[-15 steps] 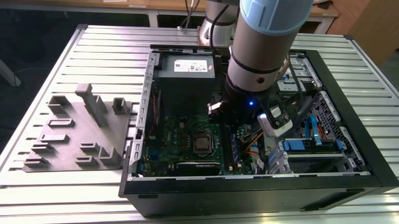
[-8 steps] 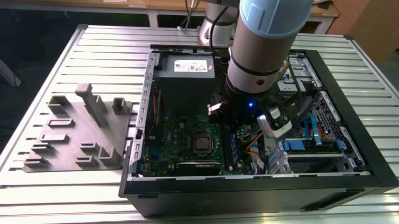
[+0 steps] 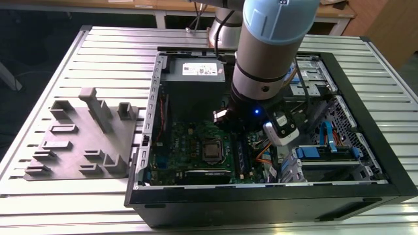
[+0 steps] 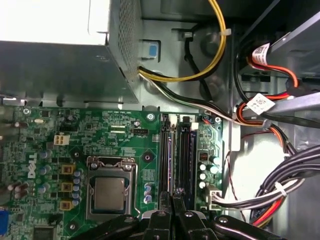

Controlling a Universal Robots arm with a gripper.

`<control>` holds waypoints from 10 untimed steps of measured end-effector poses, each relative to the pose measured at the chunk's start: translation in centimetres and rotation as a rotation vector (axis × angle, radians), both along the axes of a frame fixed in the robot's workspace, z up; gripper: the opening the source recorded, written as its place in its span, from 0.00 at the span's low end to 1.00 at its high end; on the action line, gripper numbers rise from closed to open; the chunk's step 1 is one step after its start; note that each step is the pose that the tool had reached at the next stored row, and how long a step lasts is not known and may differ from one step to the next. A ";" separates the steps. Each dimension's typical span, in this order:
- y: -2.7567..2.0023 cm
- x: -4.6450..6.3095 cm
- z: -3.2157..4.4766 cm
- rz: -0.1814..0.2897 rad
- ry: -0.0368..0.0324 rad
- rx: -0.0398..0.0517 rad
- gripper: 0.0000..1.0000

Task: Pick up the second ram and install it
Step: 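Insert the second ram into the second slot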

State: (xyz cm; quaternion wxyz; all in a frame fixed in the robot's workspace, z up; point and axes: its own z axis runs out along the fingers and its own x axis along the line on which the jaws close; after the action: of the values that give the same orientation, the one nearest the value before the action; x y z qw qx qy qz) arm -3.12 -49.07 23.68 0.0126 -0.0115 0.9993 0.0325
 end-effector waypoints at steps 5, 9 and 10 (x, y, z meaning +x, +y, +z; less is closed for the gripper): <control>0.16 0.0 -0.29 0.000 0.0000 0.0016 0.10; 0.16 0.1 -0.33 0.000 0.0000 0.0016 0.10; 0.16 0.2 -0.34 0.000 0.0000 0.0015 0.10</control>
State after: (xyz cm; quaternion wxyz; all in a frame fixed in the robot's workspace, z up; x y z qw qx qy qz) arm -2.96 -48.91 23.34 0.0126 -0.0115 0.9993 0.0333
